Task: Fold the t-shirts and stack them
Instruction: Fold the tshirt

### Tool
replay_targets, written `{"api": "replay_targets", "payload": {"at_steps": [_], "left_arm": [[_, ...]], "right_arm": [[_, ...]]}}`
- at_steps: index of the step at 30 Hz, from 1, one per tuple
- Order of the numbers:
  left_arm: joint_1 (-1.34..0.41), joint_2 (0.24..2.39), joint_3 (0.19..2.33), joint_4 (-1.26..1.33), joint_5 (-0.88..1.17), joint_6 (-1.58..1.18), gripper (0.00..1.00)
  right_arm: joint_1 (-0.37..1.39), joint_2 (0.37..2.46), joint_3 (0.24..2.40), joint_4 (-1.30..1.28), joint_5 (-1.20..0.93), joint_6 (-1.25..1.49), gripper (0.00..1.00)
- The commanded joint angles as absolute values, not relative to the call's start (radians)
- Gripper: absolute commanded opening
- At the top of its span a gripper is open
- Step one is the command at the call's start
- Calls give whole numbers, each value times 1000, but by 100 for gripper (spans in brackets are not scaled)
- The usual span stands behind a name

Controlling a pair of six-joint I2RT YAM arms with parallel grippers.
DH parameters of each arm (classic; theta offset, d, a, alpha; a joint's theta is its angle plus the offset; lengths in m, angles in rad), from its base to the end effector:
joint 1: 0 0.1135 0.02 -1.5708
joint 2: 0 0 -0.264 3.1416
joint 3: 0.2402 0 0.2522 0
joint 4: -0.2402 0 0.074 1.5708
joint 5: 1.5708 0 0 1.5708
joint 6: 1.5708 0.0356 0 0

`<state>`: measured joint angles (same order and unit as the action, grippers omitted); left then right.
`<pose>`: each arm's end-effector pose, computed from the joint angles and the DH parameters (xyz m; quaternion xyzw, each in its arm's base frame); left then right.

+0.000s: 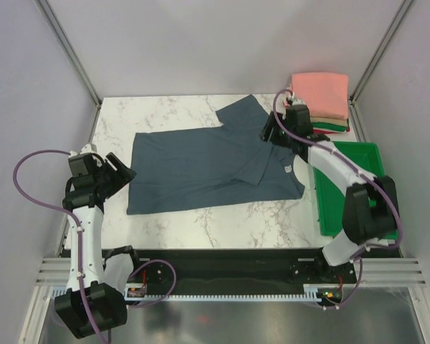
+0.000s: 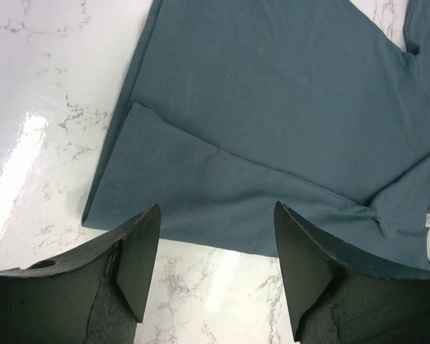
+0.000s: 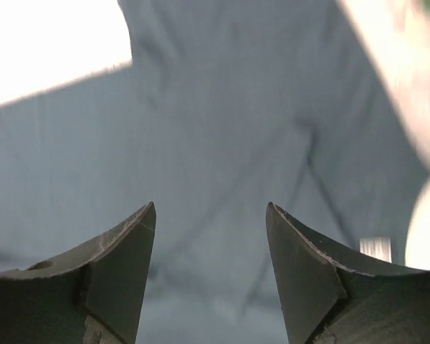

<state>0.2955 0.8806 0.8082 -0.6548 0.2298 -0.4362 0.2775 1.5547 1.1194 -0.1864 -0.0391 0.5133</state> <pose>0.1762 0.0452 0.2870 -0.2804 0.8631 -0.1329 0.3983 0.3384 0.0978 0.2648 0.0957 0.8842 0.1920 0.4149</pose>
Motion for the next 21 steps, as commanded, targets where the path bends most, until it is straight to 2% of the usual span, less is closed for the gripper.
{"api": "replay_targets", "payload": {"at_steps": [1, 10, 15, 21], "left_arm": [[291, 862, 796, -627, 278, -383, 71], [262, 836, 792, -624, 278, -393, 68], [258, 828, 787, -620, 287, -396, 66], [258, 830, 787, -617, 290, -393, 66]], "right_arm": [[278, 1772, 1345, -146, 23, 420, 71], [276, 2443, 2228, -195, 26, 313, 72], [270, 2705, 2468, -80, 83, 252, 79], [245, 2827, 2597, -8, 159, 265, 84]]}}
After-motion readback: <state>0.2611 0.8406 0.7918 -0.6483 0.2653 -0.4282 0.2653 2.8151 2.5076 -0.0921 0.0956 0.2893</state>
